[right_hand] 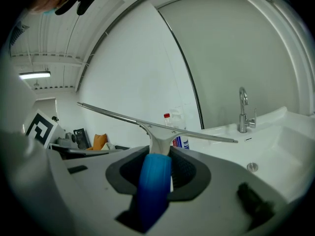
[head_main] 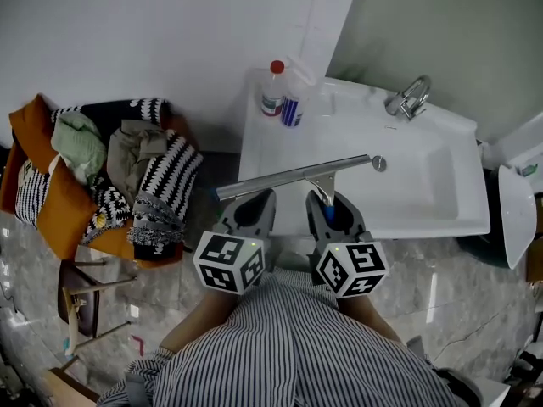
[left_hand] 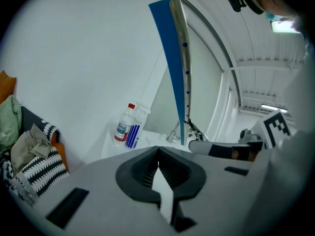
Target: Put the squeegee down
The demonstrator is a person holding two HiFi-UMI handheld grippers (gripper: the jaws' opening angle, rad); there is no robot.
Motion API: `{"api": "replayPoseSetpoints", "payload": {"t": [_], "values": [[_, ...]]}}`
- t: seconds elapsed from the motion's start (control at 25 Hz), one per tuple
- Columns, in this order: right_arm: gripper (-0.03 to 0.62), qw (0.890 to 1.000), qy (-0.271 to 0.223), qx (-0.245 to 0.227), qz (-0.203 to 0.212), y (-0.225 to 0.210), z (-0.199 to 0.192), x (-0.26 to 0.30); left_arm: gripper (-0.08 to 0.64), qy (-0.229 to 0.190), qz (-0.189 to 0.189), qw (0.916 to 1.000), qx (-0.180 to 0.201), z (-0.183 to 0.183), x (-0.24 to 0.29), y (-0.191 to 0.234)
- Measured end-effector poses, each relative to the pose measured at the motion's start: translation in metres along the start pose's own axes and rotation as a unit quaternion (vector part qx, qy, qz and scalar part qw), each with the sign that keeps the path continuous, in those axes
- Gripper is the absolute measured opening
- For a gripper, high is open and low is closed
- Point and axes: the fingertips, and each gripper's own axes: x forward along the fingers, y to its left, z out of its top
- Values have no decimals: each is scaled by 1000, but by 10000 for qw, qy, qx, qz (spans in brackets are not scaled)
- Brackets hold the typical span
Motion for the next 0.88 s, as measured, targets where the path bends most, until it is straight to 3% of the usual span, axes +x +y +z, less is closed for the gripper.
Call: {"api": "replayPoseSetpoints", "payload": {"t": [0.88], "values": [[112, 9983, 289, -72, 497, -19, 10, 9, 12, 37, 469, 9985, -267, -5, 14, -12]]}}
